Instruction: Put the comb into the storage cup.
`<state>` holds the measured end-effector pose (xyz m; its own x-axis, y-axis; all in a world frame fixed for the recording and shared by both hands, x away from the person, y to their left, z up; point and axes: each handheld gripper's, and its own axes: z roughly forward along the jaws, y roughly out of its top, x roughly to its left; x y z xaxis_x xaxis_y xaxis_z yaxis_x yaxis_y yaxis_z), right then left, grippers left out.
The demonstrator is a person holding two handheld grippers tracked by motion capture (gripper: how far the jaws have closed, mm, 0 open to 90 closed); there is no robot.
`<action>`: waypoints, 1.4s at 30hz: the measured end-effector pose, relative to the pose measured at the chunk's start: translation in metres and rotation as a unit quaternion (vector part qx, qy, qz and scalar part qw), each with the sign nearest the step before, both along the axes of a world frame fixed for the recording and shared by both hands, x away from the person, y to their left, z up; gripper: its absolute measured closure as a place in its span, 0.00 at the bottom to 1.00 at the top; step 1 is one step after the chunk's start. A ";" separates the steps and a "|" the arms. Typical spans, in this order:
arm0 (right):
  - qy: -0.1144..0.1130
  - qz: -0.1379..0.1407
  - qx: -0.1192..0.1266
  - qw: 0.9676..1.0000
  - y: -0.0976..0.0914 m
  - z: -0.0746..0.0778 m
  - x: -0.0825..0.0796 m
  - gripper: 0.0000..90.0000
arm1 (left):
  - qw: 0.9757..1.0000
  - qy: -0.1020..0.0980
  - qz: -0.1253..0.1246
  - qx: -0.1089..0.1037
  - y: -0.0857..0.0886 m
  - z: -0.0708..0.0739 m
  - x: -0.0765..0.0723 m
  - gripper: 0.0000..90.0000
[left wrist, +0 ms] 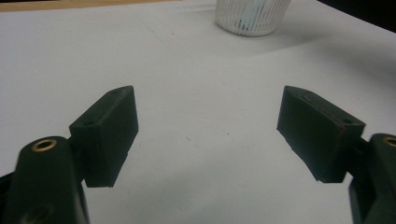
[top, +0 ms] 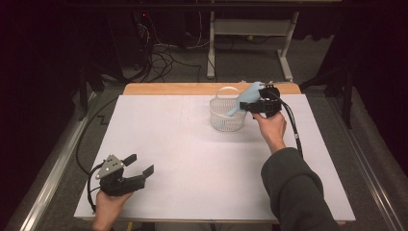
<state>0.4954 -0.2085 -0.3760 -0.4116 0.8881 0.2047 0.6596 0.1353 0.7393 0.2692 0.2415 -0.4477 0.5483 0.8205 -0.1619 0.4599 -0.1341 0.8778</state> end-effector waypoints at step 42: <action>-0.027 0.026 -0.024 0.999 -0.014 0.005 -0.022 0.33 | 1.000 0.000 0.000 0.000 -0.001 0.000 0.000 0.22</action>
